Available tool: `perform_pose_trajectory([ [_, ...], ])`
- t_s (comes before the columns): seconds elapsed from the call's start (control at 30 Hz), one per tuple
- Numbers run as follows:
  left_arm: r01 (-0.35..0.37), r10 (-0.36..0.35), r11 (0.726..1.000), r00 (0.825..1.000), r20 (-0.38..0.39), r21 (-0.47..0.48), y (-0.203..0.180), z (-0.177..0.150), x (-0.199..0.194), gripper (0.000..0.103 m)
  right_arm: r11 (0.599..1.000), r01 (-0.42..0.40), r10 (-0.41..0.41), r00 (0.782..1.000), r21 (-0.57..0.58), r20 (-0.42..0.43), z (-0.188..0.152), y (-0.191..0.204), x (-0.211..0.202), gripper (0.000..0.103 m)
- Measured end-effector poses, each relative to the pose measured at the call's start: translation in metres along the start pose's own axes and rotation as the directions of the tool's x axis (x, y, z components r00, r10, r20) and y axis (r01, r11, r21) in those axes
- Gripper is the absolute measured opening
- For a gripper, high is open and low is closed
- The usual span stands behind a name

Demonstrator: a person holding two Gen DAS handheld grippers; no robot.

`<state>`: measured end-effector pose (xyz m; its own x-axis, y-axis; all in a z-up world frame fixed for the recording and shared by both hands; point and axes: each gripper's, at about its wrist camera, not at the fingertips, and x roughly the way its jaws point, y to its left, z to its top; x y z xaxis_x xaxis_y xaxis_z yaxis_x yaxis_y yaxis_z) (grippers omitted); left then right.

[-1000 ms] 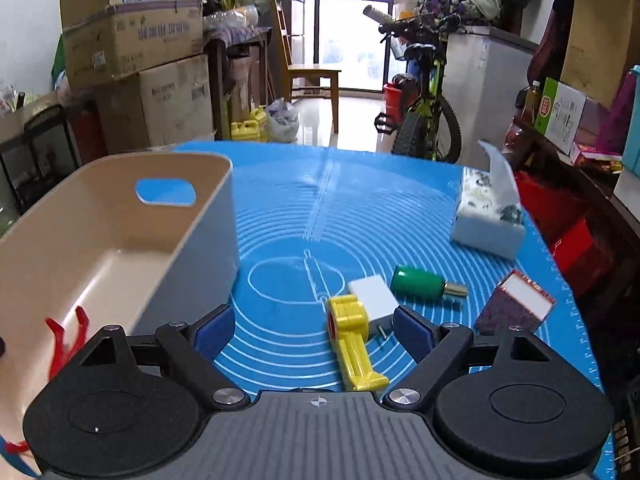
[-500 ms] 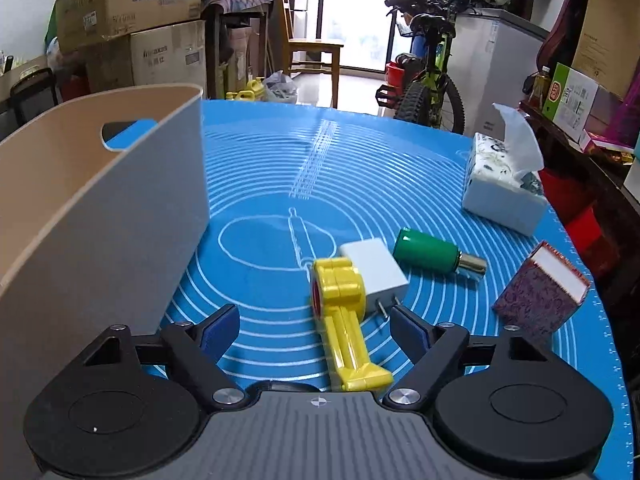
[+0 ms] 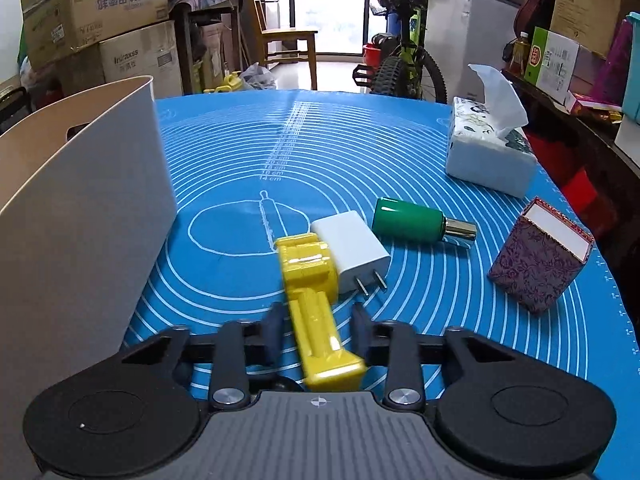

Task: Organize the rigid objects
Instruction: 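Reach the right tool to the yellow plastic part and close on it, then carry the yellow part into the basket and open the right tool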

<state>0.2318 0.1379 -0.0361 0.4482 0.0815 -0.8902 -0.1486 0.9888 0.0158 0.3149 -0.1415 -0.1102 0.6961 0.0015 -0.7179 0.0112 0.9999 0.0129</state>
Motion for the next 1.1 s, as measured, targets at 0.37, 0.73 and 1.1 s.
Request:
perform_pose_trajectory([
  [0.37,0.001,-0.001,1.000,1.000,0.000,0.000,0.000,0.000,0.000,0.011,1.000,0.018,-0.018,0.999,-0.013,0.046,0.002,0.005,-0.013,0.032],
  [0.73,0.000,0.000,1.000,1.000,0.000,0.000,0.000,0.000,0.000,0.011,0.999,0.040,-0.043,0.988,0.027,0.151,0.016,0.013,-0.048,0.032],
  [1.1,-0.001,0.001,1.000,1.000,0.000,0.000,0.000,0.000,0.000,0.011,0.997,-0.056,0.037,0.944,0.047,0.328,0.040,0.032,-0.112,0.032],
])
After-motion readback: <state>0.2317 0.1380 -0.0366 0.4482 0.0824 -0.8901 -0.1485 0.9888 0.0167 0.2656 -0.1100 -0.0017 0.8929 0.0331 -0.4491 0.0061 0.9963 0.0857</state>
